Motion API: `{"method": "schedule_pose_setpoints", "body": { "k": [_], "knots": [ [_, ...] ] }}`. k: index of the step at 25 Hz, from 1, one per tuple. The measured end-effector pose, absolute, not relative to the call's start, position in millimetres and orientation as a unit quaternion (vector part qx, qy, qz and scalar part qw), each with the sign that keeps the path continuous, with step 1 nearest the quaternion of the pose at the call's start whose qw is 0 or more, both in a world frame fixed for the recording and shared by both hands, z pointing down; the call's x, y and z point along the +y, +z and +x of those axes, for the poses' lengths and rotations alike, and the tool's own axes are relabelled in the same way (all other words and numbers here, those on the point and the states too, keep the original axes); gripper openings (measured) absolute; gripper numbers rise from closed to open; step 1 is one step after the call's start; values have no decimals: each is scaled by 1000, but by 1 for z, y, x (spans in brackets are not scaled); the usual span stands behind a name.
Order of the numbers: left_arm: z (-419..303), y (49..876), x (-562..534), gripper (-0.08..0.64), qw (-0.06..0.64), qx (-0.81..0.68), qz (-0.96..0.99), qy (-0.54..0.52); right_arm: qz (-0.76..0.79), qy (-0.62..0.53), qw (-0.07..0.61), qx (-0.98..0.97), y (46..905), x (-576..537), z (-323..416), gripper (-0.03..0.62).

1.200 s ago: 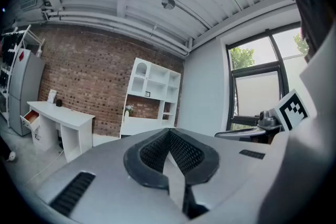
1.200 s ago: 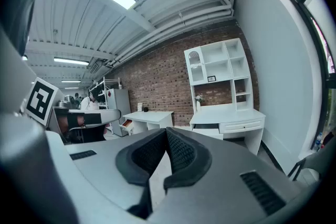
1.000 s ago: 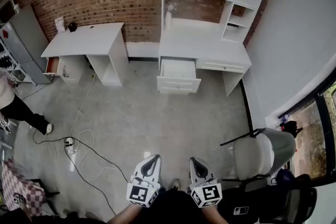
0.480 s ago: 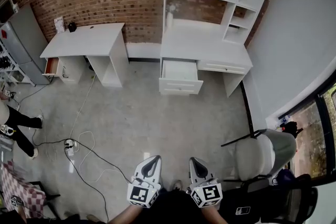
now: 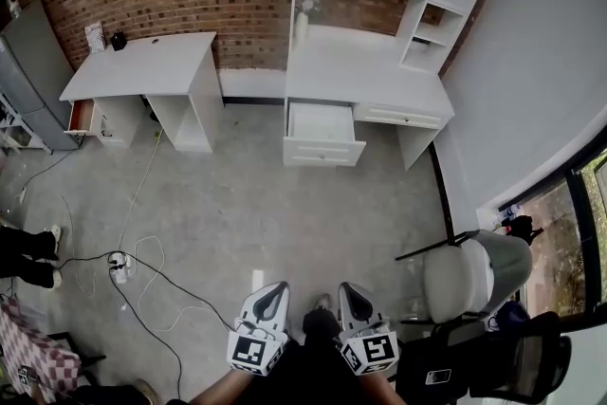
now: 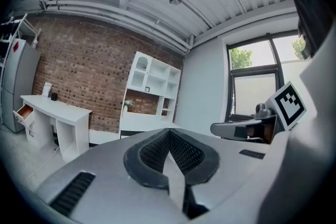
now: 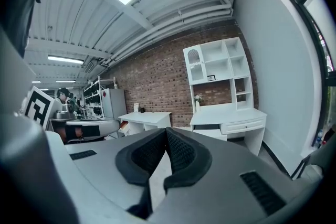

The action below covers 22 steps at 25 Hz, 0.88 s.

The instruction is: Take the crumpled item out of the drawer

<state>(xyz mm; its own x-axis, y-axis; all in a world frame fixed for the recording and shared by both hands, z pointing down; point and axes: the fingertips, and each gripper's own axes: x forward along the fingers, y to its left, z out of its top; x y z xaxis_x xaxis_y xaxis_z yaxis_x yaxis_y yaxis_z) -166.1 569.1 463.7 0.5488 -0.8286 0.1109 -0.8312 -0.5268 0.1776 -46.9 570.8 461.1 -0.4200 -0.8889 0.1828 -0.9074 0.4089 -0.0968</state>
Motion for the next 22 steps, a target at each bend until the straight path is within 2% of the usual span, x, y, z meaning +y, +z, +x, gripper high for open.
{"method": "schedule_pose_setpoints", "body": {
  "k": [10,22],
  "knots": [
    [-149,475,458,25,102,-486,868,18,524,84,43,-847,467,452,-33,12],
    [-76,449,269,25,57,-529,846,36,477,68,36,-876,453,244,39,12]
  ]
}}
